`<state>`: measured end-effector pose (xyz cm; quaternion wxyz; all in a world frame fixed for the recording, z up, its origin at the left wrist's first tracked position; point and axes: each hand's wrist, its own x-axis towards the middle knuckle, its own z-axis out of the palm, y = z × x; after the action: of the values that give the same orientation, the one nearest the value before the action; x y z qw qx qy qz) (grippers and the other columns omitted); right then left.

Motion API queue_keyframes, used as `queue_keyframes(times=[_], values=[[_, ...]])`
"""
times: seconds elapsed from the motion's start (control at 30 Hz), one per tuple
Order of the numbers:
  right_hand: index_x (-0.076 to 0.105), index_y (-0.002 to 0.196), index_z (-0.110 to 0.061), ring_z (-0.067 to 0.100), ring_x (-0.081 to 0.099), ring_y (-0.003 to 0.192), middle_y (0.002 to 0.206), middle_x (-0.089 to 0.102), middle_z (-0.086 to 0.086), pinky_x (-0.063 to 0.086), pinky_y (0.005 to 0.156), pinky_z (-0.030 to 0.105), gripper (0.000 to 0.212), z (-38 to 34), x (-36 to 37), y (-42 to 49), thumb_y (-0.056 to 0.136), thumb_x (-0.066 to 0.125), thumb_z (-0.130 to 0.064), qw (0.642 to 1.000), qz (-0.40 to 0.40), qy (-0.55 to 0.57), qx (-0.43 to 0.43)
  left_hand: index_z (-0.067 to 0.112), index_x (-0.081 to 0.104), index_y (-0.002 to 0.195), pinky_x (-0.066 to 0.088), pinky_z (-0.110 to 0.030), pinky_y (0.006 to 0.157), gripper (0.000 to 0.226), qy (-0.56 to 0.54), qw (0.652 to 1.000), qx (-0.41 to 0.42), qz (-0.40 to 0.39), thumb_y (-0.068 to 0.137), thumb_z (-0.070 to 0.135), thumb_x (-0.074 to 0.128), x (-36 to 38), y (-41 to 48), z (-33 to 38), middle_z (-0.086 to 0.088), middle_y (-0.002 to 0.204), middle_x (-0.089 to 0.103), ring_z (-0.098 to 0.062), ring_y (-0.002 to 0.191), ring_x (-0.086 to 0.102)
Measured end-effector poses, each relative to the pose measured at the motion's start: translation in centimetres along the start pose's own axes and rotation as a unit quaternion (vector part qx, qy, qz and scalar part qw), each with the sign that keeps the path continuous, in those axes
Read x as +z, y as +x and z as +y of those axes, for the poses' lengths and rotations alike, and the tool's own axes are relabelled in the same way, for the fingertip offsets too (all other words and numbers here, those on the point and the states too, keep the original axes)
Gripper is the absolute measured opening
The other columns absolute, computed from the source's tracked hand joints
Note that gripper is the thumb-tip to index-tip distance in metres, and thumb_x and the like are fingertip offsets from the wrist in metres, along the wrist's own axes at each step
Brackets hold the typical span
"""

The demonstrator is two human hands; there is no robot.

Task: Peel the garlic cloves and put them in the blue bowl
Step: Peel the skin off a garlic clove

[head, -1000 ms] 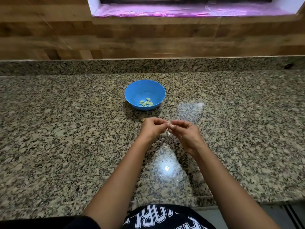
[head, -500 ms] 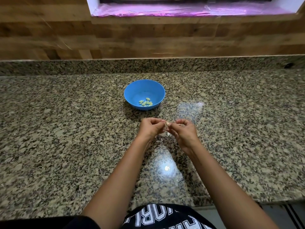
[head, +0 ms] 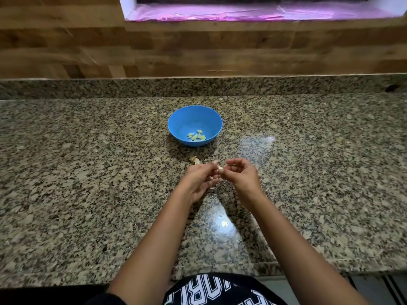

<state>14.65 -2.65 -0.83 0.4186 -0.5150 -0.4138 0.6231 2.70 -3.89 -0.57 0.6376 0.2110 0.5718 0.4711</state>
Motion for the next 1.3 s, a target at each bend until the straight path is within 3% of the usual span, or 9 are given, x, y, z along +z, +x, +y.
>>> queue_keyframes(times=[0.17, 0.27, 0.33, 0.43, 0.6, 0.9, 1.07, 1.2, 1.3], values=[[0.055, 0.086, -0.014, 0.019, 0.064, 0.084, 0.087, 0.064, 0.007, 0.056, 0.073, 0.028, 0.019, 0.6, 1.7, -0.8, 0.084, 0.062, 0.004, 0.994, -0.022, -0.090, -0.061, -0.004, 0.065, 0.102, 0.056, -0.021, 0.063, 0.017, -0.067, 0.995, 0.017, 0.069, 0.086, -0.005, 0.058, -2.8, -0.5, -0.8, -0.011, 0.084, 0.069, -0.013, 0.065, 0.064], [0.058, 0.099, -0.017, 0.020, 0.061, 0.100, 0.102, 0.063, 0.002, 0.053, 0.082, 0.028, 0.012, 1.5, 1.4, -0.6, 0.091, 0.057, -0.009, 0.978, -0.002, -0.183, -0.102, 0.009, 0.064, 0.111, 0.046, -0.014, 0.047, 0.024, 0.220, 0.950, 0.092, 0.202, 0.091, 0.001, 0.054, -4.9, -0.3, -1.8, -0.003, 0.100, 0.066, -0.009, 0.061, 0.056], [0.051, 0.125, -0.017, 0.019, 0.049, 0.120, 0.125, 0.054, 0.001, 0.045, 0.098, 0.031, 0.034, 2.5, 0.7, -0.5, 0.092, 0.055, -0.025, 0.935, 0.006, -0.327, -0.135, 0.013, 0.061, 0.117, 0.049, -0.015, 0.053, 0.029, 0.342, 0.898, 0.156, 0.231, 0.094, 0.003, 0.049, -5.8, -0.2, -2.3, -0.004, 0.109, 0.064, -0.013, 0.068, 0.059], [0.011, 0.150, -0.019, 0.021, 0.008, 0.144, 0.155, 0.010, 0.000, 0.014, 0.117, 0.038, 0.084, 4.3, -0.2, -0.9, 0.086, 0.047, -0.059, 0.861, -0.048, -0.493, -0.112, 0.010, 0.057, 0.124, 0.048, -0.029, 0.095, 0.032, 0.430, 0.850, 0.215, 0.215, 0.095, 0.003, 0.046, -6.2, 0.5, -3.0, -0.010, 0.127, 0.057, -0.022, 0.110, 0.057], [-0.023, 0.144, -0.008, 0.025, -0.020, 0.142, 0.151, -0.027, 0.011, -0.007, 0.117, 0.038, 0.101, 6.5, 0.4, -0.3, 0.083, 0.022, -0.075, 0.737, -0.087, -0.661, -0.110, 0.009, 0.046, 0.136, 0.027, -0.024, 0.107, 0.038, 0.446, 0.829, 0.273, 0.200, 0.098, 0.010, 0.042, -6.2, -0.2, -4.0, -0.008, 0.143, 0.044, -0.020, 0.134, 0.037], [0.046, 0.137, -0.013, 0.024, 0.032, 0.134, 0.144, 0.040, 0.009, 0.028, 0.111, 0.037, 0.041, 4.5, 0.3, -0.1, 0.096, 0.047, -0.018, 0.814, -0.114, -0.534, -0.197, 0.013, 0.042, 0.140, 0.021, -0.022, 0.110, 0.043, 0.455, 0.816, 0.336, 0.122, 0.098, 0.019, 0.045, -5.1, -2.7, -6.9, 0.000, 0.144, 0.042, -0.009, 0.136, 0.030], [0.062, 0.118, -0.010, 0.017, 0.045, 0.109, 0.117, 0.058, 0.004, 0.032, 0.085, 0.016, 0.032, 4.0, -1.6, -1.5, 0.087, 0.058, -0.017, 0.745, -0.126, -0.605, -0.252, 0.016, -0.017, 0.146, -0.005, -0.034, 0.118, 0.094, 0.682, 0.688, 0.239, 0.064, 0.080, 0.077, 0.010, -4.9, -2.6, -9.1, 0.003, 0.152, -0.021, -0.011, 0.142, -0.016], [0.070, 0.105, -0.006, 0.008, 0.055, 0.082, 0.098, 0.066, 0.003, 0.035, 0.063, 0.000, 0.023, 2.7, -2.3, -0.7, 0.086, 0.058, 0.000, 0.866, -0.009, -0.476, -0.155, 0.012, -0.027, 0.142, -0.009, -0.039, 0.118, 0.103, 0.736, 0.640, 0.218, 0.024, 0.075, 0.083, 0.008, -3.1, -1.1, -8.8, -0.006, 0.150, -0.030, -0.019, 0.141, -0.025], [0.071, 0.099, -0.006, 0.011, 0.066, 0.080, 0.095, 0.070, 0.005, 0.046, 0.058, 0.006, 0.023, 1.5, -3.8, -0.6, 0.087, 0.055, 0.005, 0.954, 0.070, -0.285, -0.055, 0.011, -0.019, 0.146, -0.013, -0.037, 0.116, 0.098, 0.737, 0.632, 0.241, 0.024, 0.081, 0.078, 0.010, -0.9, 0.9, -7.9, -0.006, 0.152, -0.025, -0.018, 0.142, -0.022]])
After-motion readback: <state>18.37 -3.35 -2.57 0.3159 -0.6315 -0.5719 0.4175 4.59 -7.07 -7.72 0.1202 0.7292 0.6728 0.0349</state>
